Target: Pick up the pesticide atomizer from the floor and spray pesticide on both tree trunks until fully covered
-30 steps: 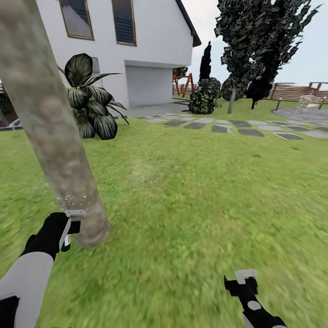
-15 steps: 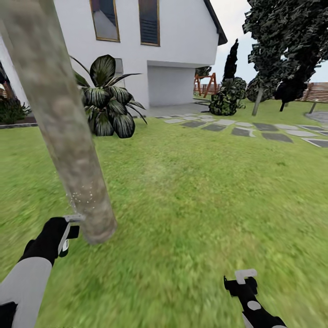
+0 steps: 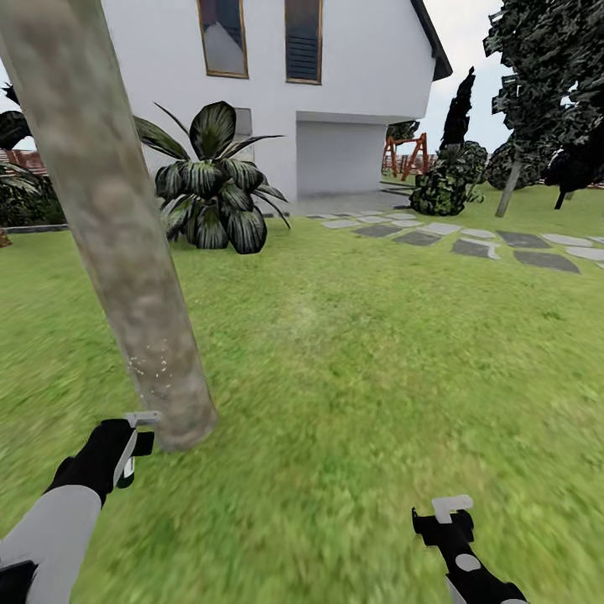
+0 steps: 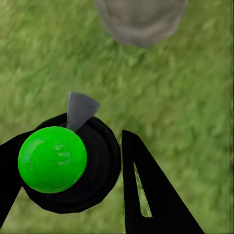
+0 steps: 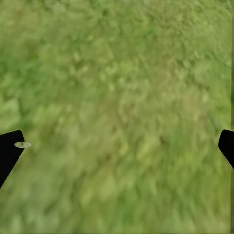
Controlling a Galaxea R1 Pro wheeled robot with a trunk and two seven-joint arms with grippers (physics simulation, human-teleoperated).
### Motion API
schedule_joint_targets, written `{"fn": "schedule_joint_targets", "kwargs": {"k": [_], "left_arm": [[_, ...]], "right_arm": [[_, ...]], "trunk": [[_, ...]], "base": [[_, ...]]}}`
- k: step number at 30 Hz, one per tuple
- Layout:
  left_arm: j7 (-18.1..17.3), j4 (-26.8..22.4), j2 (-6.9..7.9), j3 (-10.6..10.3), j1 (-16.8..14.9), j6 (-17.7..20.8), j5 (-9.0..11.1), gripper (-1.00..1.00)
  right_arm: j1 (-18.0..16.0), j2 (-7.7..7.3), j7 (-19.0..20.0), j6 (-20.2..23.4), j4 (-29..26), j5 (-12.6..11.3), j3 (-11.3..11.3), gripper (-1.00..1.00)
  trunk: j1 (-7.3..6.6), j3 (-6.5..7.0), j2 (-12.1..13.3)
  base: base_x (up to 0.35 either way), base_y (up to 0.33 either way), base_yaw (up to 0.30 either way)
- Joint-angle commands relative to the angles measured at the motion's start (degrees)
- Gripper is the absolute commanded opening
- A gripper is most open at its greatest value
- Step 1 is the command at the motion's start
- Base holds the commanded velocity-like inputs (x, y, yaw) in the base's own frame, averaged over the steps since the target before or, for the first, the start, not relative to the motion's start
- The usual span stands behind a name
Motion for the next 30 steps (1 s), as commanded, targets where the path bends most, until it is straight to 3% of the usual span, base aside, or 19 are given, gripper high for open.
{"fn": "schedule_joint_targets", "kwargs": {"k": [1, 14, 30], "left_arm": [[0.0, 0.0, -0.10, 0.1, 0.0, 0.3, -0.2, -1.00], [0.1, 0.0, -0.36, 0.0, 0.0, 0.3, 0.0, -1.00], [0.1, -0.1, -0.28, 0.1, 0.0, 0.3, -0.2, -1.00]], "right_arm": [[-0.1, 0.01, -0.2, -0.2, 0.1, 0.6, -0.4, 1.00], [-0.1, 0.09, -0.1, -0.2, 0.2, 0.6, -0.4, 1.00], [-0.1, 0.16, -0.1, -0.2, 0.2, 0.6, -0.4, 1.00]], "trunk": [[0.01, -0.05, 0.0], [0.01, -0.05, 0.0], [0.01, -0.05, 0.0]], "base": [[0.169, -0.244, 0.003], [0.173, -0.243, 0.012], [0.175, -0.244, 0.262]]}}
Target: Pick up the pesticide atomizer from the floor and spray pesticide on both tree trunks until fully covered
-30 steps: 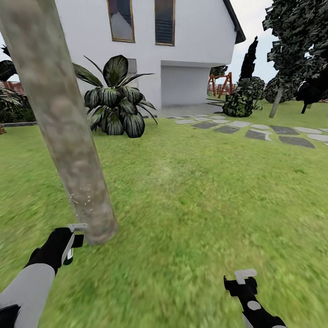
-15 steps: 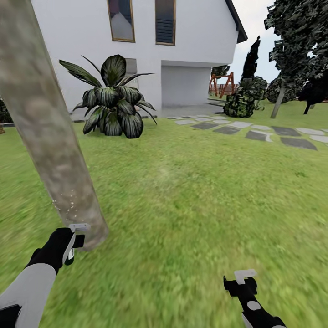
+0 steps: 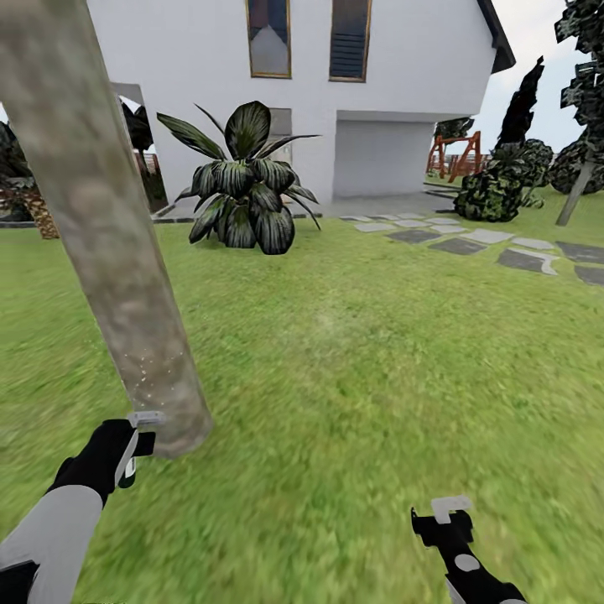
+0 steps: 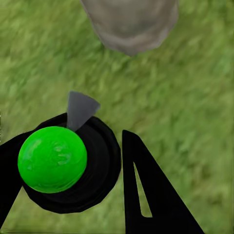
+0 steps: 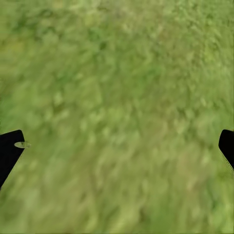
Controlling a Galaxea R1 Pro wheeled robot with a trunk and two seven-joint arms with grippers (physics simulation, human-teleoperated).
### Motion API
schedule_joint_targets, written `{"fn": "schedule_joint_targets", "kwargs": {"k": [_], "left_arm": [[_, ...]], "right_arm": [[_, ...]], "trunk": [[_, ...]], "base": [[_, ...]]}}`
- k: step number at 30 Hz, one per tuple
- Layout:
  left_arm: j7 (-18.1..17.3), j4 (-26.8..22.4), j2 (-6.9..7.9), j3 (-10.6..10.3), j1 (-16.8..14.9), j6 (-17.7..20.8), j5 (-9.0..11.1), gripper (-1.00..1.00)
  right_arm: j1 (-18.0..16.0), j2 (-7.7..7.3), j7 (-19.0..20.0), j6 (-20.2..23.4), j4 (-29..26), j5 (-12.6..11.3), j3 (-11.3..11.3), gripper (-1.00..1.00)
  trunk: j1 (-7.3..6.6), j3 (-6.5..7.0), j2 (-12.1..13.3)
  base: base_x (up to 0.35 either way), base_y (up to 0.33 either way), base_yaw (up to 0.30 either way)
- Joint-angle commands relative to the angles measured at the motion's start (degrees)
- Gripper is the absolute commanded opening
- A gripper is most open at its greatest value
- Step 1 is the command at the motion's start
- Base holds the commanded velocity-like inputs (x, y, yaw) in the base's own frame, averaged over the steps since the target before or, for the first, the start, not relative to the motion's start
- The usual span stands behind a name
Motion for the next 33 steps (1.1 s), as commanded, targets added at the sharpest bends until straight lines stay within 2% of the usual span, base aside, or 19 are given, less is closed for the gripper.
{"fn": "schedule_joint_targets", "kwargs": {"k": [1, 6, 19, 33], "left_arm": [[0.1, -0.1, -0.03, 0.1, -0.1, 0.2, -0.3, -1.00], [3.0, 0.0, 0.10, 0.2, -0.1, 0.2, -0.1, -1.00], [3.5, 0.1, -0.11, 0.2, -0.1, 0.2, 0.2, -1.00], [3.5, 0.1, -0.11, 0.2, -0.1, 0.2, 0.2, -1.00]], "right_arm": [[0.0, 0.01, -0.2, -0.2, 0.1, 0.6, -0.4, 1.00], [0.0, 0.05, -0.2, -0.2, 0.1, 0.6, -0.4, 1.00], [0.0, 0.08, -0.2, -0.2, 0.1, 0.6, -0.4, 1.00], [0.0, 0.02, -0.2, -0.3, 0.1, 0.6, -0.4, 1.00]], "trunk": [[0.01, -0.05, 0.0], [0.01, -0.05, 0.0], [0.01, -0.05, 0.0], [0.01, -0.05, 0.0]], "base": [[0.175, -0.244, 0.276], [0.175, -0.244, 0.276], [0.175, -0.241, 0.275], [0.166, -0.241, 0.017]]}}
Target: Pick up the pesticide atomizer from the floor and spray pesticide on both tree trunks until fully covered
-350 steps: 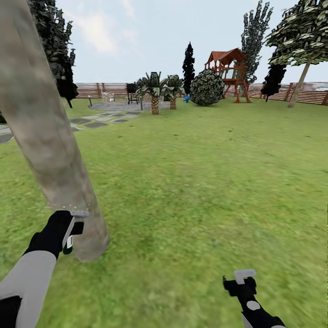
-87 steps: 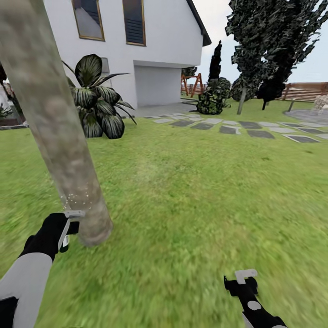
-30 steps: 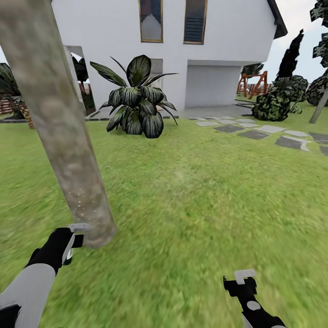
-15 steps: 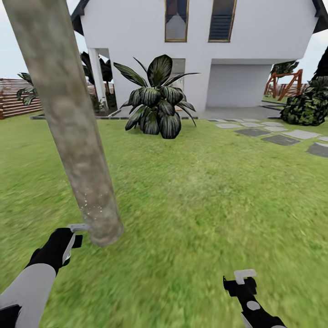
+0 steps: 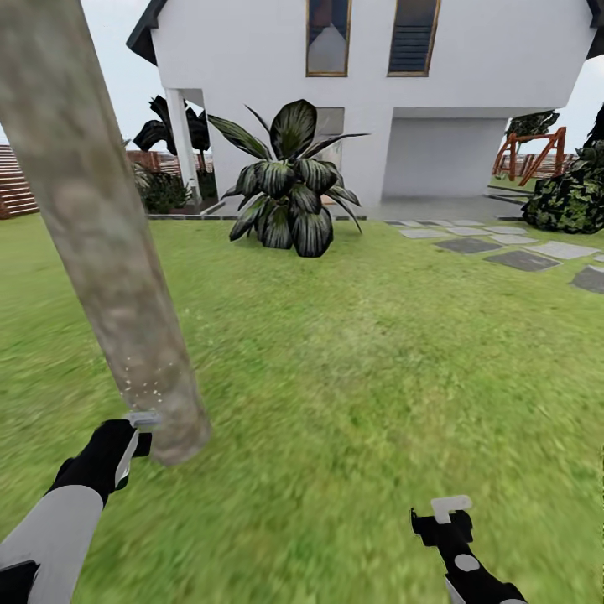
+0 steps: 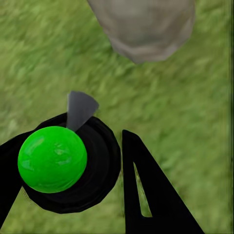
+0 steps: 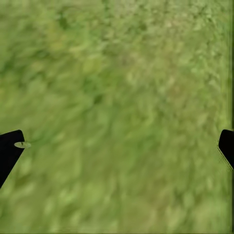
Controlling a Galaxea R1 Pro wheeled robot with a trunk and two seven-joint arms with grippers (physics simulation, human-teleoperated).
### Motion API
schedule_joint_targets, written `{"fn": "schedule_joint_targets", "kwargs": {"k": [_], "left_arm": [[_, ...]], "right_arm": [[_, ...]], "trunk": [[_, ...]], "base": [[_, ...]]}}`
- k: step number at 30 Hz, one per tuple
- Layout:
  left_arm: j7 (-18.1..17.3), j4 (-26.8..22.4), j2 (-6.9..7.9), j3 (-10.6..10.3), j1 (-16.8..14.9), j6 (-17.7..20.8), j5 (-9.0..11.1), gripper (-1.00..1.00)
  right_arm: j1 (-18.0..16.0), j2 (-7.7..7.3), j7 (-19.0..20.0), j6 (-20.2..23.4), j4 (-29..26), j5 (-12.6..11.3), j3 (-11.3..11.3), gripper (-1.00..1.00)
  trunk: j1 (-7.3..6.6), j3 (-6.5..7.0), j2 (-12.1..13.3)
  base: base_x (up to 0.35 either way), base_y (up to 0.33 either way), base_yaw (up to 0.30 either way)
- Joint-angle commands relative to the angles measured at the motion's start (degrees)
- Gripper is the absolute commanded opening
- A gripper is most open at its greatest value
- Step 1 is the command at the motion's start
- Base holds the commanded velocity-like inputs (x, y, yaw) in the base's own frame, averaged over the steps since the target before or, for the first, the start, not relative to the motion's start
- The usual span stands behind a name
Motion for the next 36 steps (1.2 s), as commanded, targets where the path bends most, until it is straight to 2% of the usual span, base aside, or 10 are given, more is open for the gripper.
{"fn": "schedule_joint_targets", "kwargs": {"k": [1, 8, 31, 36], "left_arm": [[0.0, -0.1, -0.03, 0.1, 0.0, 0.3, -0.3, -1.00], [0.0, -0.1, -0.03, 0.1, 0.0, 0.3, -0.3, -1.00], [0.0, -0.1, -0.03, 0.1, 0.0, 0.3, -0.3, -1.00], [0.0, -0.1, -0.03, 0.1, 0.0, 0.3, -0.3, -1.00]], "right_arm": [[-0.1, 0.01, -0.2, -0.2, 0.1, 0.6, -0.4, 1.00], [-0.1, 0.03, -0.2, -0.2, 0.1, 0.6, -0.4, 1.00], [-0.1, 0.10, -0.2, -0.2, 0.1, 0.6, -0.4, 1.00], [-0.1, 0.10, -0.2, -0.2, 0.1, 0.6, -0.4, 1.00]], "trunk": [[0.01, -0.05, 0.0], [0.01, -0.05, 0.0], [0.01, -0.05, 0.0], [0.01, -0.05, 0.0]], "base": [[0.144, -0.245, 0.000], [0.120, -0.257, 0.119], [0.088, -0.266, 0.268], [0.083, -0.269, 0.036]]}}
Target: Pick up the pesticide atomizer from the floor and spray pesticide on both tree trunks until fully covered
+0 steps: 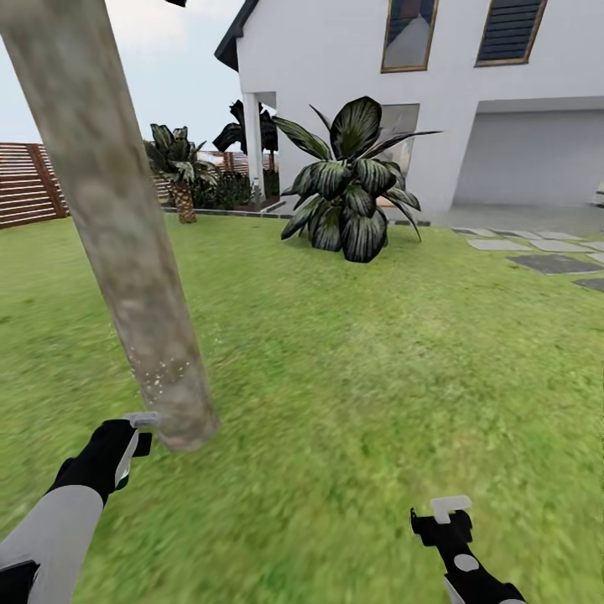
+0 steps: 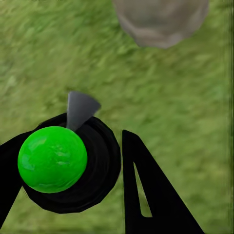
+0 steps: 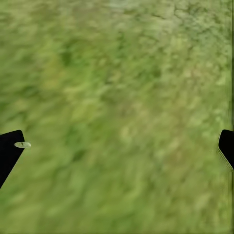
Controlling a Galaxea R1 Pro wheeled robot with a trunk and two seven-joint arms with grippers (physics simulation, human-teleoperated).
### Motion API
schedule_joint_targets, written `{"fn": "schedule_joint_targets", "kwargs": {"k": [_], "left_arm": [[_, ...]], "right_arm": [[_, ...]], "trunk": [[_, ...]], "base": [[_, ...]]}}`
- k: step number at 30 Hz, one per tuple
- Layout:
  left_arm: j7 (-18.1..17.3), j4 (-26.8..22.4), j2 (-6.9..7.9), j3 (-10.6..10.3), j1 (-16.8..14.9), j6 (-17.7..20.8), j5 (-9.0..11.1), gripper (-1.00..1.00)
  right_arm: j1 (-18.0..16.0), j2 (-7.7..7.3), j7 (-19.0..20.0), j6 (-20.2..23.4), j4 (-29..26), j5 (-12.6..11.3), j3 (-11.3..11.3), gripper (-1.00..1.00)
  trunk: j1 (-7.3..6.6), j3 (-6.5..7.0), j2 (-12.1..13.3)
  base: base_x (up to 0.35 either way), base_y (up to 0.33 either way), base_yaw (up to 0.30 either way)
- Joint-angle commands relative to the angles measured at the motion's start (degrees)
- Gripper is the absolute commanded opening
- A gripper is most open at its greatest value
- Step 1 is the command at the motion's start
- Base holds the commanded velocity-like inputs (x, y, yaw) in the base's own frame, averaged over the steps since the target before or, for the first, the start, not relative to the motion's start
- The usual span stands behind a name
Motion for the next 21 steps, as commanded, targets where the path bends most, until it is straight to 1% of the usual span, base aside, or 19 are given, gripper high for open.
{"fn": "schedule_joint_targets", "kwargs": {"k": [1, 9, 11, 14, 17, 21], "left_arm": [[0.0, -0.1, -0.03, 0.1, 0.0, 0.3, -0.3, -1.00], [0.0, -0.1, -0.03, 0.1, 0.0, 0.3, -0.4, -1.00], [0.0, -0.1, 0.03, 0.1, 0.0, 0.3, -0.5, -1.00], [0.0, -0.1, 0.28, 0.2, 0.0, 0.3, -0.7, -1.00], [0.0, -0.1, 0.89, 0.3, 0.5, 0.3, -0.8, -1.00], [0.0, -0.1, 1.01, 0.2, 1.1, 0.3, -0.9, -1.00]], "right_arm": [[-0.1, 0.01, -0.2, -0.2, 0.1, 0.6, -0.4, 1.00], [-0.1, 0.01, -0.2, -0.2, 0.1, 0.6, -0.4, 1.00], [-0.1, 0.01, -0.2, -0.2, 0.1, 0.6, -0.4, 1.00], [-0.1, 0.03, -0.2, -0.2, 0.1, 0.6, -0.4, 1.00], [-0.1, 0.03, -0.2, -0.2, 0.1, 0.6, -0.4, 1.00], [-0.1, 0.06, -0.2, -0.2, 0.1, 0.6, -0.4, 1.00]], "trunk": [[0.00, -0.05, 0.0], [0.00, -0.05, 0.0], [0.00, -0.05, 0.0], [0.00, -0.05, 0.0], [0.00, -0.05, 0.0], [0.00, -0.05, 0.0]], "base": [[0.088, -0.269, 0.004], [0.090, -0.269, 0.002], [0.091, -0.269, 0.097], [0.090, -0.269, 0.225], [0.089, -0.269, 0.266], [0.088, -0.269, 0.274]]}}
